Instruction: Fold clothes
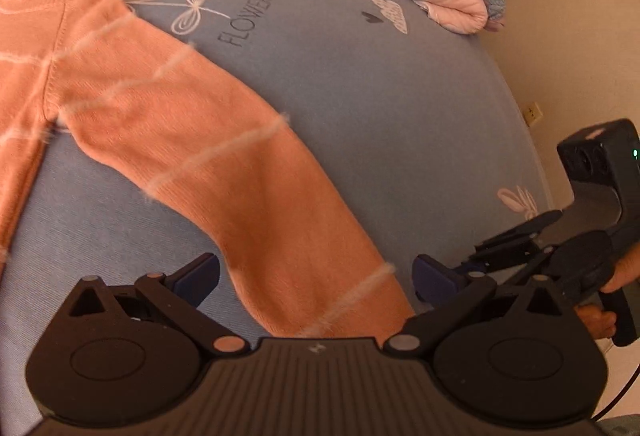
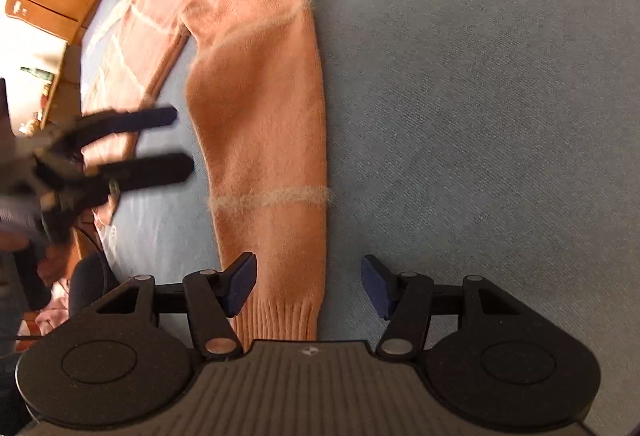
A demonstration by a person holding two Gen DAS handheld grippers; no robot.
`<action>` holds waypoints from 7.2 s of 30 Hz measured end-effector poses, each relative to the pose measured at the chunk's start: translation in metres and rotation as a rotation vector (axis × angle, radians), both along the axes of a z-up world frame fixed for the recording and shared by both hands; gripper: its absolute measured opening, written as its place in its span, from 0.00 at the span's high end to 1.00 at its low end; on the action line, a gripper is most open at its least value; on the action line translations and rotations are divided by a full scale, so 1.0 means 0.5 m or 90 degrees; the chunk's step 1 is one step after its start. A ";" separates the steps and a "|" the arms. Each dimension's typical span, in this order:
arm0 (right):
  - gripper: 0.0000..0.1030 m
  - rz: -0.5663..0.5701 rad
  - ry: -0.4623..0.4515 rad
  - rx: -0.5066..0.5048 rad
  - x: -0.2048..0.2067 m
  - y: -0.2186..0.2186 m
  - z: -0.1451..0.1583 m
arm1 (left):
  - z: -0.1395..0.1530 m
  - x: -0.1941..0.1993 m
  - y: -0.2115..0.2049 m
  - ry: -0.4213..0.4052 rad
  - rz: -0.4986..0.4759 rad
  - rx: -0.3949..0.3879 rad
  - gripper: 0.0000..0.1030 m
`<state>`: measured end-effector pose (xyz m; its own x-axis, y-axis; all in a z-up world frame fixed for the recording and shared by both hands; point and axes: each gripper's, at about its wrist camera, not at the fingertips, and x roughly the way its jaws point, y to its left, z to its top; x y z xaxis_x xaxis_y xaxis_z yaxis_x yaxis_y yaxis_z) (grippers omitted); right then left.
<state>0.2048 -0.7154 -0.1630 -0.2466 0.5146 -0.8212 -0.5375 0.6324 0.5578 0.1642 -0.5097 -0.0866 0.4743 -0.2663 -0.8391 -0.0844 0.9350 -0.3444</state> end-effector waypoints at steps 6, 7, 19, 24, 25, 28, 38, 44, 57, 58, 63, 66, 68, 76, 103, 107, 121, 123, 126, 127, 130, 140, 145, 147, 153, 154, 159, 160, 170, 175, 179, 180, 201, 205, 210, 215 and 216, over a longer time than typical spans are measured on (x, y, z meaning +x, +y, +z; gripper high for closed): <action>0.46 0.030 -0.006 0.019 -0.020 0.008 -0.009 | -0.008 -0.046 0.034 0.011 0.060 -0.008 0.02; 0.62 0.027 0.001 0.015 -0.019 0.006 -0.013 | -0.010 -0.051 0.044 0.015 0.072 -0.011 0.02; 0.94 0.116 -0.070 -0.078 -0.002 0.022 0.059 | -0.014 -0.011 0.059 0.043 0.078 -0.010 0.02; 0.91 0.168 -0.093 -0.137 0.007 0.024 0.041 | -0.011 0.022 0.034 0.032 0.047 0.004 0.02; 0.87 0.172 -0.090 -0.136 0.008 0.025 0.042 | -0.007 0.030 0.029 0.027 0.040 0.010 0.02; 0.84 0.169 -0.070 -0.122 0.017 0.022 0.058 | 0.021 0.066 0.027 -0.018 0.010 0.046 0.02; 0.67 0.154 -0.048 -0.107 0.014 -0.028 0.072 | -0.022 0.211 0.096 -0.090 -0.003 0.291 0.02; 0.66 0.148 -0.040 -0.119 0.013 -0.007 0.063 | -0.084 0.193 0.100 -0.067 0.110 0.150 0.01; 0.66 0.142 -0.050 -0.090 0.027 -0.024 0.093 | 0.004 0.176 0.146 -0.164 0.060 0.135 0.29; 0.66 0.142 -0.050 -0.091 0.024 -0.024 0.094 | 0.008 0.175 0.170 -0.151 0.054 0.135 0.50; 0.66 0.141 -0.058 -0.094 0.030 -0.024 0.100 | 0.013 0.164 0.289 -0.094 0.060 0.162 0.91; 0.66 0.145 -0.061 -0.089 0.028 -0.025 0.106 | 0.003 0.165 0.345 -0.071 0.087 0.159 0.91; 0.66 0.144 -0.056 -0.085 0.027 -0.030 0.108 | -0.010 0.168 0.370 -0.048 0.109 0.148 0.84; 0.66 0.138 -0.048 -0.074 -0.020 -0.015 0.097 | -0.046 0.175 0.306 -0.019 0.055 0.193 0.70; 0.90 -0.026 0.112 -0.012 0.004 -0.127 -0.008 | -0.061 0.069 -0.013 -0.047 -0.181 0.010 0.27; 0.90 0.017 0.066 -0.035 0.004 -0.111 0.038 | -0.061 0.074 -0.020 -0.033 -0.188 -0.001 0.11; 0.33 0.109 -0.278 0.003 0.061 -0.017 0.181 | -0.018 0.039 -0.016 -0.031 -0.176 0.030 0.01; 0.29 0.089 -0.279 0.043 0.100 0.032 0.184 | -0.006 0.032 0.000 -0.038 -0.160 0.043 0.01; 0.25 0.044 -0.194 0.133 0.145 0.125 0.162 | -0.001 0.018 0.013 -0.030 -0.150 0.033 0.01; 0.25 0.030 -0.151 0.157 0.156 0.166 0.148 | -0.001 0.009 0.014 -0.027 -0.148 0.030 0.01; 0.22 0.017 -0.051 0.197 0.160 0.264 0.091 | 0.002 -0.021 0.016 -0.024 -0.149 0.039 0.01; 0.19 -0.017 0.008 0.147 0.118 0.152 0.040 | 0.002 -0.040 0.073 -0.012 -0.117 0.046 0.01; 0.15 -0.036 0.034 0.133 0.057 0.047 0.032 | 0.018 0.022 0.097 -0.052 -0.101 0.039 0.01; 0.14 -0.022 0.044 0.120 0.028 0.018 0.034 | 0.020 0.056 0.104 -0.065 -0.089 0.025 0.01; 0.10 0.040 0.049 0.098 -0.030 -0.047 0.041 | -0.051 0.134 0.078 -0.027 -0.075 0.034 0.01; 0.10 0.041 0.053 0.097 -0.032 -0.053 0.042 | -0.064 0.133 0.071 -0.018 -0.082 0.056 0.01; 0.10 0.068 0.043 0.108 -0.036 -0.031 0.068 | -0.059 0.115 0.022 -0.006 -0.151 0.156 0.01; 0.09 0.082 0.044 0.125 -0.040 -0.023 0.073 | -0.045 0.108 0.021 -0.017 -0.153 0.143 0.01; 0.07 0.108 0.068 0.086 -0.052 -0.004 0.052 | -0.066 0.057 0.040 -0.041 -0.051 -0.036 0.01; 0.06 0.086 0.001 0.108 -0.017 0.003 0.105 | -0.021 0.025 0.071 -0.053 -0.060 -0.009 0.01; 0.04 0.066 -0.072 0.163 0.009 0.065 0.143 | 0.009 -0.038 0.159 -0.076 0.029 0.089 0.01; 0.04 0.074 -0.091 0.178 0.014 0.092 0.149 | 0.008 -0.061 0.188 -0.070 0.055 0.111 0.01; 0.02 0.256 -0.217 0.209 0.015 0.588 0.057 | -0.009 -0.282 0.402 -0.010 0.230 0.067 0.01; 0.02 0.230 -0.190 0.217 0.012 0.562 0.084 | -0.023 -0.281 0.433 0.000 0.249 0.078 0.01; 0.02 0.179 -0.147 0.183 0.000 0.525 0.061 | -0.073 -0.297 0.454 0.011 0.285 0.035 0.01; 0.02 0.143 -0.125 0.216 -0.009 0.508 0.083 | -0.044 -0.314 0.442 0.002 0.288 0.048 0.01; 0.02 0.137 -0.122 0.228 -0.010 0.511 0.091 | -0.040 -0.320 0.442 -0.003 0.292 0.045 0.01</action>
